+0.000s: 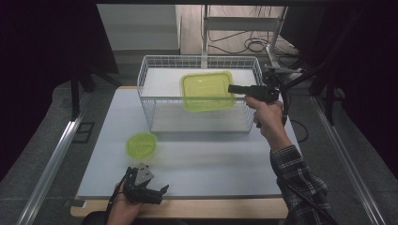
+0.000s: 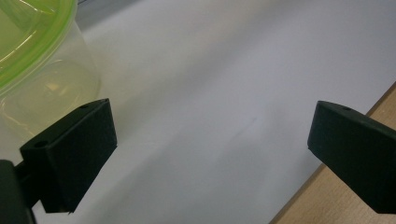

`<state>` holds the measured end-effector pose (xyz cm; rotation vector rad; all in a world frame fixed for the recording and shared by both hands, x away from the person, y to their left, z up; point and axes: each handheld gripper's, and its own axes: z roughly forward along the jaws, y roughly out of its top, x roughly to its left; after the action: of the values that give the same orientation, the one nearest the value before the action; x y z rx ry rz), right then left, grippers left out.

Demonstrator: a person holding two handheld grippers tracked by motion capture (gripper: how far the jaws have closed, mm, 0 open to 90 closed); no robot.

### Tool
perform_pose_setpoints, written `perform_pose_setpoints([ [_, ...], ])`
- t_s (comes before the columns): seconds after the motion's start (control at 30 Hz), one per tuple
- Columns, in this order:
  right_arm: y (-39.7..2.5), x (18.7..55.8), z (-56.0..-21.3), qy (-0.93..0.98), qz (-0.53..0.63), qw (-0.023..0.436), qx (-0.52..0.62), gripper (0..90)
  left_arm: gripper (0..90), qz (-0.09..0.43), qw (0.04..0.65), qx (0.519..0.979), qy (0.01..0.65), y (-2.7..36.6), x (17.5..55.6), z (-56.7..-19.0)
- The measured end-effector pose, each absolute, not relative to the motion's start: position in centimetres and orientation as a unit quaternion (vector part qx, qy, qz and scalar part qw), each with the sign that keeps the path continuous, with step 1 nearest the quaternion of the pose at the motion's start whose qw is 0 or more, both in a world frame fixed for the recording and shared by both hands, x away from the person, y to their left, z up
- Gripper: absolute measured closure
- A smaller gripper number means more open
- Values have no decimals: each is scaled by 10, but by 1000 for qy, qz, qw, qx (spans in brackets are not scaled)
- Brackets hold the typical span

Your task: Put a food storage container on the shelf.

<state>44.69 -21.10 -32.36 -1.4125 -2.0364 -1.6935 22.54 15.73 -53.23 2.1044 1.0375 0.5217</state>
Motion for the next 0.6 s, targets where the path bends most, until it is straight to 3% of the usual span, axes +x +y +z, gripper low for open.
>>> perform_pose_setpoints([
  [0.6, -194, 476, -314, -659, -557, 23, -505, 794, 10, 202, 362, 816, 403, 158, 225, -532],
])
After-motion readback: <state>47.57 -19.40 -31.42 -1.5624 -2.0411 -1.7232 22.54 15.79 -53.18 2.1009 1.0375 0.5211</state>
